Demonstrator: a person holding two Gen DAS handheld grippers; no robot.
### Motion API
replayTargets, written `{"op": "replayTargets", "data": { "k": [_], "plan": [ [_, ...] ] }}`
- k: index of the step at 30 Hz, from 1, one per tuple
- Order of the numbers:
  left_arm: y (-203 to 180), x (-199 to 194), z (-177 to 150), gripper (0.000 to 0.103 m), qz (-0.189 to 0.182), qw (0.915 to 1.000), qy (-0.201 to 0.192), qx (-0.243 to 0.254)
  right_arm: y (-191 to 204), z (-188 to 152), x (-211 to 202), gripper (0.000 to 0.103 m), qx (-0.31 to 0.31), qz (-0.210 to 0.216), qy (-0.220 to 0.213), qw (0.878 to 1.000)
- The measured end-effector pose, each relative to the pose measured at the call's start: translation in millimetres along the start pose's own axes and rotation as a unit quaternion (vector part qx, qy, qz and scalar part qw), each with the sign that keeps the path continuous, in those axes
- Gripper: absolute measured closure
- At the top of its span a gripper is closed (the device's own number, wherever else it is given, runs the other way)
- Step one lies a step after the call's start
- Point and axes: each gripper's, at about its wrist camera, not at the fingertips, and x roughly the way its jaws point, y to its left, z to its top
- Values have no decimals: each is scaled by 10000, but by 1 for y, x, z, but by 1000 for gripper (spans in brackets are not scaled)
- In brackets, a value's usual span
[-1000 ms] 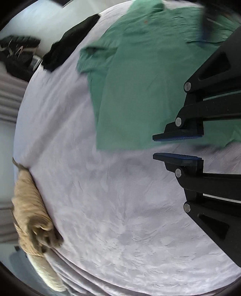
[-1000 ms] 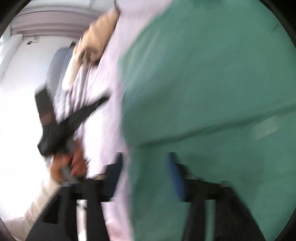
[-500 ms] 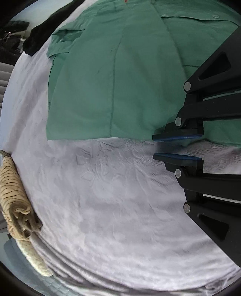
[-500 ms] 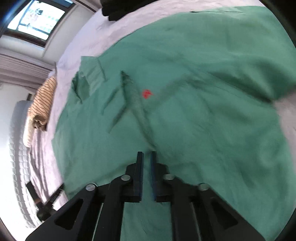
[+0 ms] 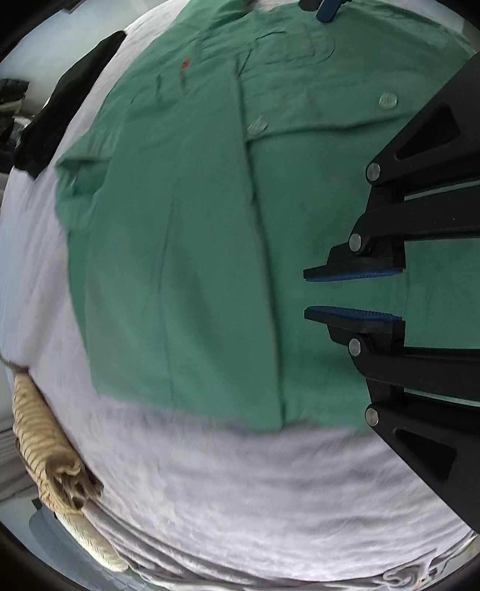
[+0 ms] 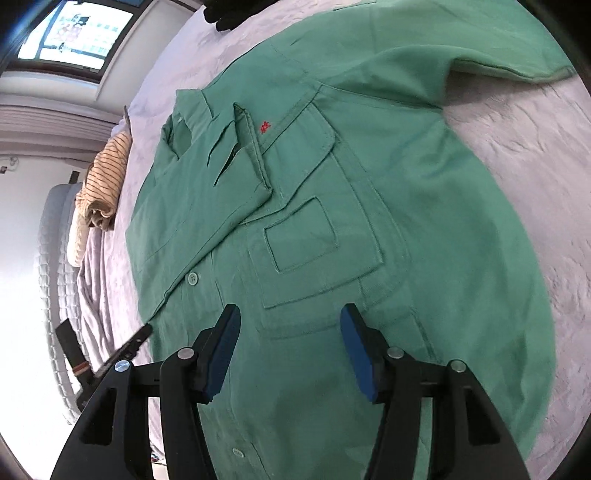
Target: Fold large clothes
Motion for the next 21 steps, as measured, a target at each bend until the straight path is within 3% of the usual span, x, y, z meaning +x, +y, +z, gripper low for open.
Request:
{"op": "replayTargets", "data": {
  "k": [1, 3, 9, 12, 16, 17, 18, 21],
  "plan": [
    [-8, -1, -3, 0, 40, 10000, 35, -10, -4, 0, -3, 40, 11, 40, -5, 10000],
    [-24, -7, -9, 1, 254, 9996, -96, -13, -8, 0, -7, 37, 21, 97, -17, 9999],
    [-62, -6, -4, 1, 243, 9996, 65, 113, -24, 8, -22, 23, 59, 243, -124, 9996],
    [-83, -8, 3, 1, 471, 9987, 64, 170, -38, 14, -36, 23, 99, 300, -233, 9992],
    [-109, -7, 12, 1, 440, 9987, 126, 229, -60, 27, -54, 21, 217, 310, -403, 9985],
    [-112, -6, 14, 1, 442, 9986, 126, 263, -66, 30, -59, 14, 252, 318, -439, 9982],
    [-122, -6, 16, 1, 446, 9984, 137, 314, -72, 34, -63, 0, 293, 330, -487, 9978],
    [-139, -4, 19, 1, 365, 9983, 184, 403, -91, 44, -79, 0, 414, 369, -651, 9963]
  ]
}}
